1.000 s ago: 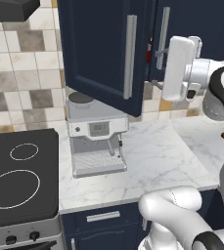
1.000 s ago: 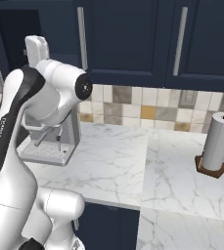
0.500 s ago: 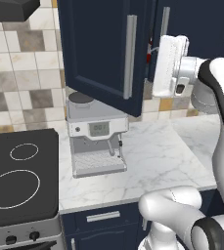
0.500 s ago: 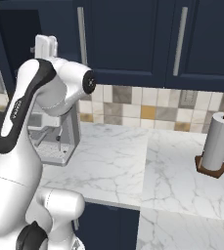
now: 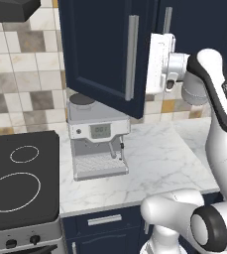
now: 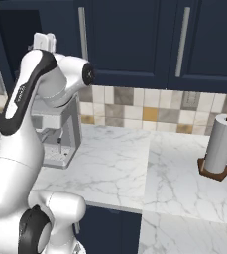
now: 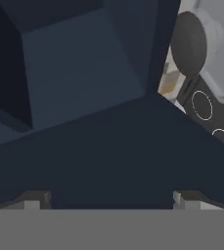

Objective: Open the cabinet, pick the kettle from the cabinet, and place it in the sink.

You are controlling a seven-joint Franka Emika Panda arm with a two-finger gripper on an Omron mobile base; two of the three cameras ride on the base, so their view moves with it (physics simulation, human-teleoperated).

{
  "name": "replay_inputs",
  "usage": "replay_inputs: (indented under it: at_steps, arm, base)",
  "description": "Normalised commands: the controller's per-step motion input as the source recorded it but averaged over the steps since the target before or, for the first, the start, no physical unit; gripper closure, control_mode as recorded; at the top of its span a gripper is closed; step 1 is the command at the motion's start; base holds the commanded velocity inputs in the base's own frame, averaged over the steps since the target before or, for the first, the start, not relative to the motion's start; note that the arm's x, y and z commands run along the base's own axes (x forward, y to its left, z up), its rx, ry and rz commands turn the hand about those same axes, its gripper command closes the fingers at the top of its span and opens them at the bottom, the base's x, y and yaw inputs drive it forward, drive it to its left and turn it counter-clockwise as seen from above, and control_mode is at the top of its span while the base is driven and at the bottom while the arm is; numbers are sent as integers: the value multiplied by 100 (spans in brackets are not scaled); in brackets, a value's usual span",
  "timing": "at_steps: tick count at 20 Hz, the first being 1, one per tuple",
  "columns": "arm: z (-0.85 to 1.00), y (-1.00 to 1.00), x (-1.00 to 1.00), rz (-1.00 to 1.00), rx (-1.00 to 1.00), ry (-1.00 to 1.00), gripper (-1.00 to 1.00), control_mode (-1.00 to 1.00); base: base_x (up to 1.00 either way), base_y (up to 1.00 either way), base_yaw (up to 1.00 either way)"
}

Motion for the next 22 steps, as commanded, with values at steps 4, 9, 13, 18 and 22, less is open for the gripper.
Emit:
replay_inputs:
  at_steps: [4, 9, 13, 18, 22]
  arm:
    - [-2, 19, 14, 11, 3, 2, -100, -100]
    - [-2, 25, -2, 21, 3, 3, -100, -100]
    - [0, 28, -12, 22, 3, 1, -100, -100]
    - [0, 32, -23, 20, 0, 0, -100, -100]
    - [0, 40, -18, 12, 0, 0, -100, -100]
  base:
    - [0, 0, 0]
    - [0, 0, 0]
    - [0, 0, 0]
    - [0, 0, 0]
    - [0, 0, 0]
